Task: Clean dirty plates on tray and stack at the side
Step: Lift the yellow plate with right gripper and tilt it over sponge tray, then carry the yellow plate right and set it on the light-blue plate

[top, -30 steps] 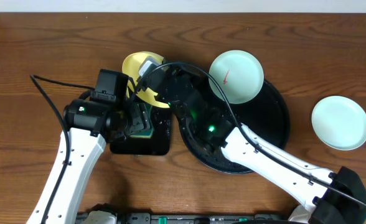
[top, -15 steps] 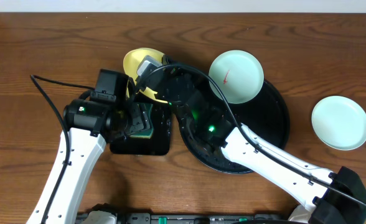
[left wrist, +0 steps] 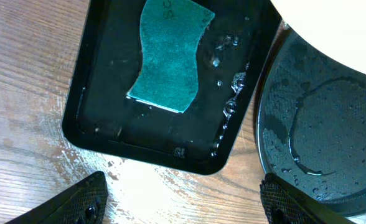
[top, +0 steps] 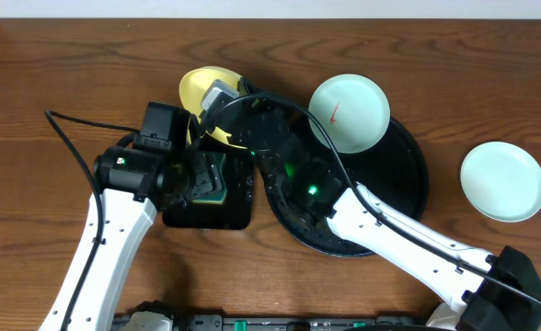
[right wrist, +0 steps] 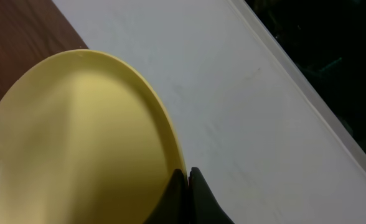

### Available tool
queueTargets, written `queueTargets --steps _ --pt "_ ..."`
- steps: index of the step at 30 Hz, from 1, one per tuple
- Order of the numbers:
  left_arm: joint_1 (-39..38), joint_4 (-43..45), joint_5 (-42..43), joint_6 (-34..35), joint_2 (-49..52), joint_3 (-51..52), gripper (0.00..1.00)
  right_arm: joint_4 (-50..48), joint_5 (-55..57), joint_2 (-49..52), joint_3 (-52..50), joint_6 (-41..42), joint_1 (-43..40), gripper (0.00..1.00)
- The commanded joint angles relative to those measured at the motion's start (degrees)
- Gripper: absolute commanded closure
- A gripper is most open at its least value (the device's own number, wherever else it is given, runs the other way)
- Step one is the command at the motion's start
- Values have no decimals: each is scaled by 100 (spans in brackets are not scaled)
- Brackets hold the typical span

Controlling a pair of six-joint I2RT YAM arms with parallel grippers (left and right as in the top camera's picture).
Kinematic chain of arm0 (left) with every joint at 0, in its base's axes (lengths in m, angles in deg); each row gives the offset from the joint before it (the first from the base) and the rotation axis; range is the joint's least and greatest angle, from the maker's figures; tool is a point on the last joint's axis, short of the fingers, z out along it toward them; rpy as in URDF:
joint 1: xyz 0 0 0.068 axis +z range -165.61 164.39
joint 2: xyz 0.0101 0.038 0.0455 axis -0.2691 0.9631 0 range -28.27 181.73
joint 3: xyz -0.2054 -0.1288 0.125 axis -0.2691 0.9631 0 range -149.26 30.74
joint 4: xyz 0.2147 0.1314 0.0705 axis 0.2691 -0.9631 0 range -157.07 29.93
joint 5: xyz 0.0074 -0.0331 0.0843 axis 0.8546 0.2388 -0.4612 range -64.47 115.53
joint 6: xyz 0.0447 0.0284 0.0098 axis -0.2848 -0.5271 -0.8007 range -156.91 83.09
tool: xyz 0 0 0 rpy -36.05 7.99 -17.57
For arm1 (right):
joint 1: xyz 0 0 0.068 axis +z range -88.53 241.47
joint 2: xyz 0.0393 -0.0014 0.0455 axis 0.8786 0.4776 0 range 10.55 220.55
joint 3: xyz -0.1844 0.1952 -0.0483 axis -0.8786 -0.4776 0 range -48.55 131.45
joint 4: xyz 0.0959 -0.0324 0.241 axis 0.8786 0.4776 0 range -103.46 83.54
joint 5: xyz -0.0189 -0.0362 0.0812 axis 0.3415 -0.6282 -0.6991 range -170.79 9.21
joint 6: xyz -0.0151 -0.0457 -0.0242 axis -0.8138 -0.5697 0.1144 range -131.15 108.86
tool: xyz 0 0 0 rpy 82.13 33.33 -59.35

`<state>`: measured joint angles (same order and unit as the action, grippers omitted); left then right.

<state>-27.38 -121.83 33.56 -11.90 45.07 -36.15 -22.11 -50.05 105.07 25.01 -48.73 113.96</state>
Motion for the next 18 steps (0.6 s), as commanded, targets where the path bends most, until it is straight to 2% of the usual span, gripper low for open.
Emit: queueTargets --steps 1,6,8,10,11,12,14,16,17,18 --pt "24 -37 33 -98 -31 -127 20 -48 94 -122 103 -85 48 99" --pt "24 -37 33 -98 -31 -127 20 175 122 -118 101 -74 -2 99" --pt "24 -37 33 -96 -31 -127 20 420 496 -101 101 247 -114 99" --pt "24 -37 33 -96 -31 -127 20 713 905 -96 101 1469 -254 99" --pt "24 -37 33 -98 -31 -127 20 1019 640 -101 101 2092 -295 99" --pt "24 -37 33 -98 -31 -127 20 1353 273 -114 101 2120 -299 99" --pt "24 -37 33 -98 -31 -127 20 1770 647 -116 101 2315 -319 99" --pt "24 -37 33 -96 -31 -127 20 2116 1196 -151 101 3576 -463 99" --pt "24 -37 33 -98 -31 -127 20 2352 811 -184 101 4242 -575 99" --pt "24 -37 33 -98 -31 -127 20 2557 72 -219 101 4546 -717 99"
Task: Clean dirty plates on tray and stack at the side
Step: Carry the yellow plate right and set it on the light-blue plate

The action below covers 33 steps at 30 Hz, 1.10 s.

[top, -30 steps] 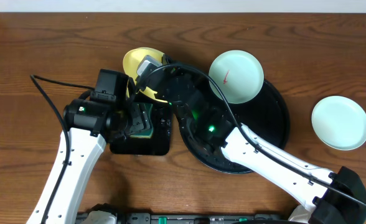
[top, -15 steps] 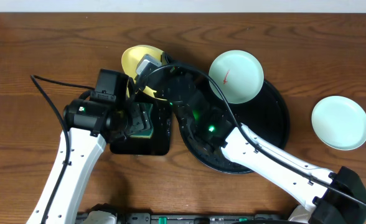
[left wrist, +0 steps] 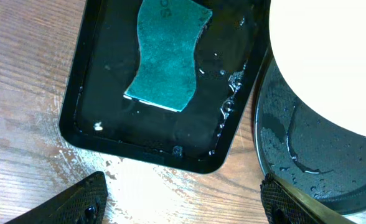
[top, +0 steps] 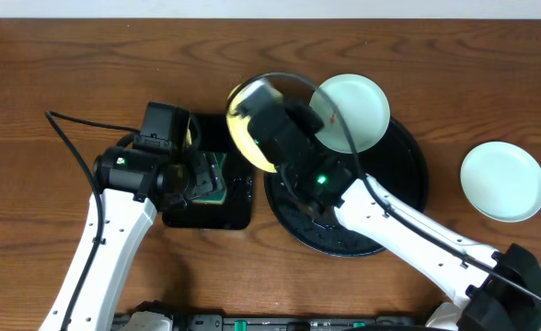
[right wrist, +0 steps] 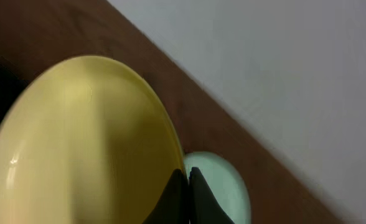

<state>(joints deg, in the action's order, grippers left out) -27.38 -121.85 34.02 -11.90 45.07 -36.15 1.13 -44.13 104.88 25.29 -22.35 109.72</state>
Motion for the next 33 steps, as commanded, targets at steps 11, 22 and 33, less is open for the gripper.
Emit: queueTargets --steps 11,22,33 --pt "24 -35 -13 -98 -31 -127 20 1755 -5796 -564 72 3560 -3399 99" --pt "24 -35 -13 -98 -31 -127 20 3908 -4822 -592 44 3707 -6111 99" --pt "24 -35 -13 -96 -31 -127 20 4271 -3768 -592 -155 3866 -8244 99"
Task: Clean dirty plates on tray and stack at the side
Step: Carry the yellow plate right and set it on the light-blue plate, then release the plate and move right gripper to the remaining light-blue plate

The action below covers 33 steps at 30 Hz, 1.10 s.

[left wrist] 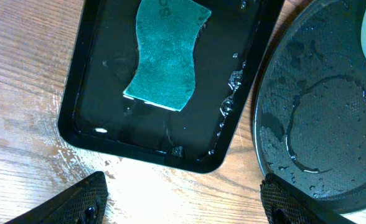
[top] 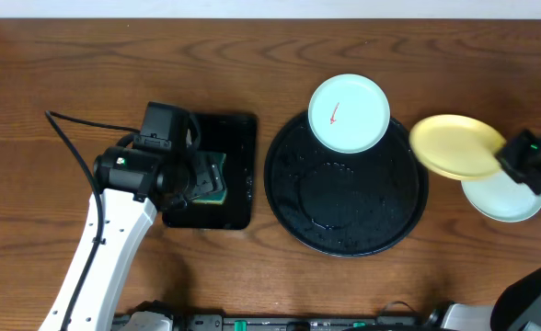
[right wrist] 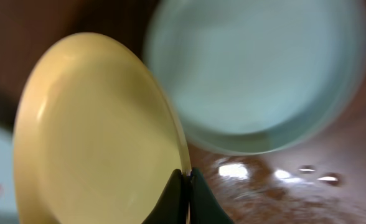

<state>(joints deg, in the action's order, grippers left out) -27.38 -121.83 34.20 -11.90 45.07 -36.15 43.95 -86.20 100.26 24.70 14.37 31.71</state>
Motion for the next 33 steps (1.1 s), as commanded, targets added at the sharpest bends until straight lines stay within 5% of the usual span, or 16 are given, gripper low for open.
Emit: queueTargets --steps 1,10,14,17,26,33 --pt "24 -37 -31 -96 -31 -127 20 -24 518 -131 -118 225 -605 99" --pt "24 -37 -31 -96 -31 -127 20 -673 946 -129 -634 426 -1419 98" --pt "24 -37 -31 -96 -31 -127 20 -949 -415 -136 -660 -555 -1255 65" --pt "24 -37 -31 -96 -31 -127 20 -944 -1224 -184 -616 -789 -986 63" --pt "24 -37 -31 -98 -31 -127 20 -1467 -2188 -619 -614 -1672 946 56" --pt "24 -37 -31 -96 -31 -127 20 -2011 -79 -70 -623 -1744 2968 57"
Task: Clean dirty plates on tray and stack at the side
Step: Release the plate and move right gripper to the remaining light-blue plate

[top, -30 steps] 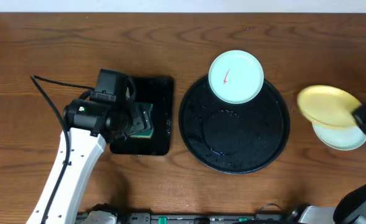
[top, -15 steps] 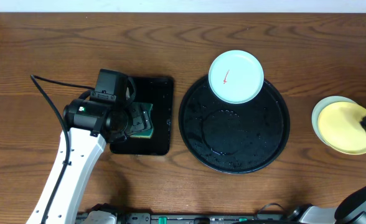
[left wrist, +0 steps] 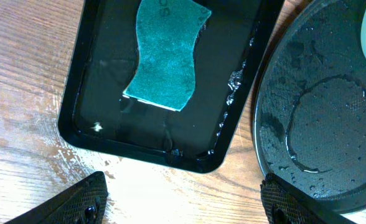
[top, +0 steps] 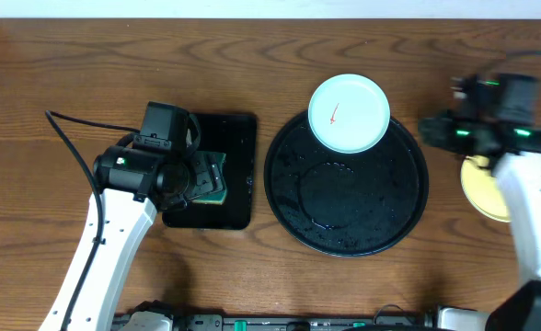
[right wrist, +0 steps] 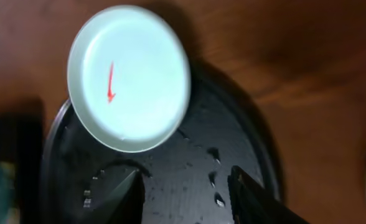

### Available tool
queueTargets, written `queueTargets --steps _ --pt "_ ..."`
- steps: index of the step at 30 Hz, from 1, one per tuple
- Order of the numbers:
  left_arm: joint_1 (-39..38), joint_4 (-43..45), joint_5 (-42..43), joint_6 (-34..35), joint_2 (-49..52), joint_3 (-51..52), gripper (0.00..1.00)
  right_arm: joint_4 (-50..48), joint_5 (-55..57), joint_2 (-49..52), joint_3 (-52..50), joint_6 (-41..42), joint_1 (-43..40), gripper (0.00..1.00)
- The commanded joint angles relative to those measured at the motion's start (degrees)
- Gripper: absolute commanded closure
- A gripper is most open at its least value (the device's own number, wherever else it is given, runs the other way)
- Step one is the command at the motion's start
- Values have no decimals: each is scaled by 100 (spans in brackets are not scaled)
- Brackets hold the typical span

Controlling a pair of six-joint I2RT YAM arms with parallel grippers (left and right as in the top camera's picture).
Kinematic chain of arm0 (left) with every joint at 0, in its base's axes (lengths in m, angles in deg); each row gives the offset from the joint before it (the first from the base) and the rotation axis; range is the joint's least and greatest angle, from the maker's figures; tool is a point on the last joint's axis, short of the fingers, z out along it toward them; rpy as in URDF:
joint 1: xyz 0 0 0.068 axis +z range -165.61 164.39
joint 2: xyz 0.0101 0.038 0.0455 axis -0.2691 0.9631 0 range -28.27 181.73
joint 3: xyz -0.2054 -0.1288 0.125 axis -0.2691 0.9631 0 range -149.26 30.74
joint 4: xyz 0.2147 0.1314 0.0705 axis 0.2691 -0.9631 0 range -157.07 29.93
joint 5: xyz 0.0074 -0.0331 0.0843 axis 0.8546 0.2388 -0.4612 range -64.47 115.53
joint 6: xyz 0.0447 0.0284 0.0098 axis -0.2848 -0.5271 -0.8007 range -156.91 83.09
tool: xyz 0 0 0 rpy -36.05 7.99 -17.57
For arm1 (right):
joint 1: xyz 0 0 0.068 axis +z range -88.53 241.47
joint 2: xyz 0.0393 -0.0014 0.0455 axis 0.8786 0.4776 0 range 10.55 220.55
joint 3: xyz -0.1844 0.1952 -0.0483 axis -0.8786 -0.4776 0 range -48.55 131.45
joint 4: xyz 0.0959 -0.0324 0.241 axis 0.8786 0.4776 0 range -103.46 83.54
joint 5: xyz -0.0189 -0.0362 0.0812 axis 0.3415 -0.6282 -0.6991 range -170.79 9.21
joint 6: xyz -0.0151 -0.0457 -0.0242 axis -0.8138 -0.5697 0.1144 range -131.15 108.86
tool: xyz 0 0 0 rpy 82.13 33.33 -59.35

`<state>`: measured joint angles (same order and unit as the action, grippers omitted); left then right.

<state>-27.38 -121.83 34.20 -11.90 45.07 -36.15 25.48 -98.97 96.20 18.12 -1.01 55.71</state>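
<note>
A pale green plate [top: 349, 113] with a red mark [right wrist: 110, 81] rests on the far edge of the wet round black tray [top: 344, 230]. At the table's right side lies a yellow plate [top: 485, 190], partly covered by my right arm. My right gripper [right wrist: 186, 199] hangs open and empty over the tray's right part, just short of the marked plate. My left gripper [left wrist: 183, 205] is open and empty above the wood, at the near edge of the rectangular black tray [left wrist: 77, 112] that holds the green sponge [left wrist: 167, 59].
Water drops and a ring-shaped puddle [left wrist: 323, 121] lie on the round tray. The rectangular tray [top: 243, 216] sits close against the round tray's left side. A black cable [top: 68, 124] runs over the table at the left.
The yellow plate, held in my right gripper above the pale plate at the right, now lies there. My right gripper has opened and moved left over the round tray. The left arm is unchanged.
My right gripper held the yellow plate by its rim above the sponge tray, then over the round tray's left edge, then above the pale plate at the right. Now that plate lies at the right side and the gripper is open. The left gripper stayed open.
</note>
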Motion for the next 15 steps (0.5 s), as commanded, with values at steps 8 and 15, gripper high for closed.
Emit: queueTargets --steps 8,15 --pt "24 -37 -31 -96 -31 -127 20 -1720 2566 1731 35 -160 1292 59" --pt "24 -37 -31 -96 -31 -127 20 -2282 2197 2319 35 361 1285 68"
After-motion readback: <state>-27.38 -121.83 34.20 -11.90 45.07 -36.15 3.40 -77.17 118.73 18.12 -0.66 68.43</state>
